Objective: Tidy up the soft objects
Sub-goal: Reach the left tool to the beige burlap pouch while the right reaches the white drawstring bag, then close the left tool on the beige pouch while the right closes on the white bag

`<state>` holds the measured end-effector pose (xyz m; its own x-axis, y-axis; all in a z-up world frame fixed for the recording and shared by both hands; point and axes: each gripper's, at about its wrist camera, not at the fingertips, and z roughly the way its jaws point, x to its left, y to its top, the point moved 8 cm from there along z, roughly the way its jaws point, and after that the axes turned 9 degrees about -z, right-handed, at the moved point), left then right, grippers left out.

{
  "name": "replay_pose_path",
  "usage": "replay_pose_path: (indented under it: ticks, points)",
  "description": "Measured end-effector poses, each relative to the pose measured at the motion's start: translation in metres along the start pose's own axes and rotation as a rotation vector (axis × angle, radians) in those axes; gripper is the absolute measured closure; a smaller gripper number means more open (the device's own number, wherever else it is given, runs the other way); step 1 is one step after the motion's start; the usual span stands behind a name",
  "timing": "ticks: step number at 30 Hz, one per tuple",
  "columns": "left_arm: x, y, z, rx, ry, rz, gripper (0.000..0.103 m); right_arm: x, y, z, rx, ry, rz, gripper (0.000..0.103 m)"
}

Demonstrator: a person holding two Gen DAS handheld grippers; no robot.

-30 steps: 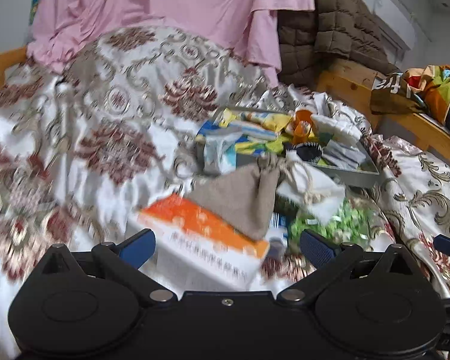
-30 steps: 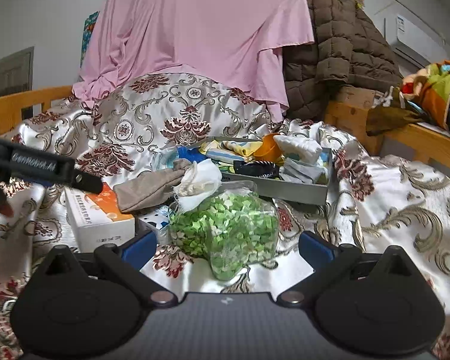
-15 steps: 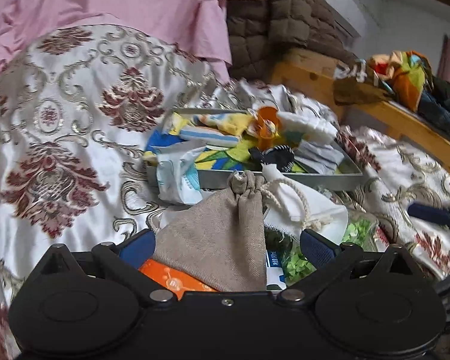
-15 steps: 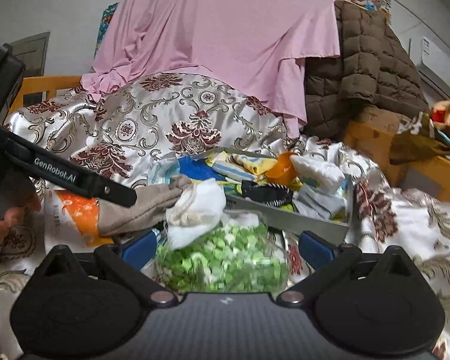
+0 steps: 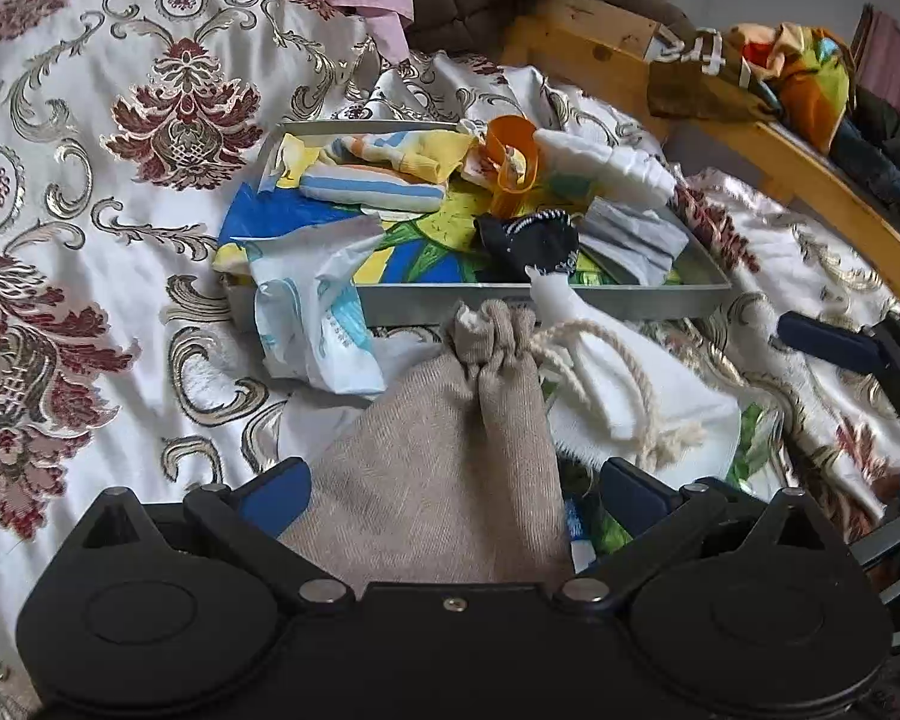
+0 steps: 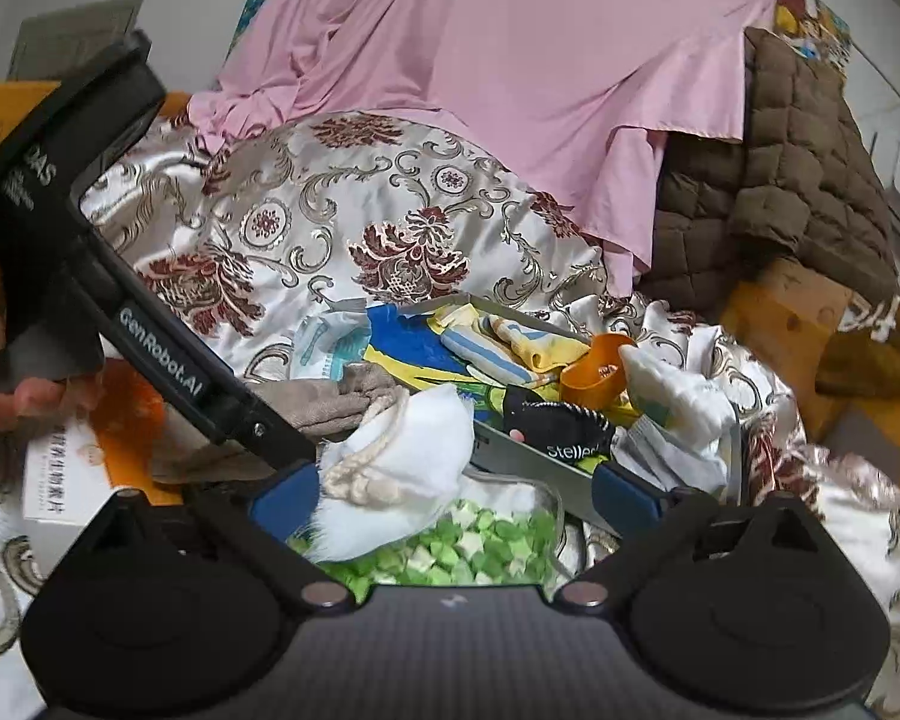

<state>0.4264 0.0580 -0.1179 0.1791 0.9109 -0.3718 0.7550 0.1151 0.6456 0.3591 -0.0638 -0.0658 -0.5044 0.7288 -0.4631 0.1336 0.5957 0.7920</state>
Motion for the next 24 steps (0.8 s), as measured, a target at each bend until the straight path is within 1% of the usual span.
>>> replay_pose_path:
  ticks: [3, 5, 8, 13, 15, 16, 18, 21, 23, 24]
  points:
    - [0.006, 0.001, -0.002, -0.019, -0.016, -0.023, 0.007, 0.002, 0.002, 0.007, 0.012, 0.02, 0.015, 0.009]
    - [0.013, 0.0, -0.002, -0.025, -0.025, -0.053, 0.015, 0.004, 0.003, 0.01, 0.018, 0.03, 0.017, 0.012]
    - [0.018, -0.002, 0.0, -0.025, -0.044, -0.079, 0.016, 0.008, 0.002, 0.015, 0.039, 0.044, 0.021, 0.017]
    - [0.016, -0.006, 0.004, -0.018, -0.032, -0.026, 0.015, 0.014, -0.001, 0.019, 0.063, 0.054, 0.015, 0.019]
    - [0.019, -0.007, 0.007, 0.0, -0.031, -0.047, 0.011, 0.015, -0.002, 0.02, 0.068, 0.055, 0.018, 0.019]
    - [0.022, -0.007, 0.009, 0.014, -0.027, -0.06, 0.011, 0.015, -0.003, 0.02, 0.068, 0.057, 0.023, 0.019]
    - [0.024, -0.007, 0.009, 0.019, -0.029, -0.073, 0.011, 0.015, -0.003, 0.02, 0.067, 0.056, 0.027, 0.02]
    - [0.024, -0.009, 0.01, 0.018, -0.011, -0.058, 0.016, 0.015, -0.004, 0.02, 0.068, 0.057, 0.032, 0.021]
    - [0.024, -0.009, 0.009, 0.013, -0.003, -0.054, 0.024, 0.014, -0.004, 0.02, 0.07, 0.063, 0.041, 0.021]
    - [0.024, -0.009, 0.009, 0.009, 0.002, -0.058, 0.026, 0.014, -0.004, 0.021, 0.071, 0.064, 0.041, 0.021]
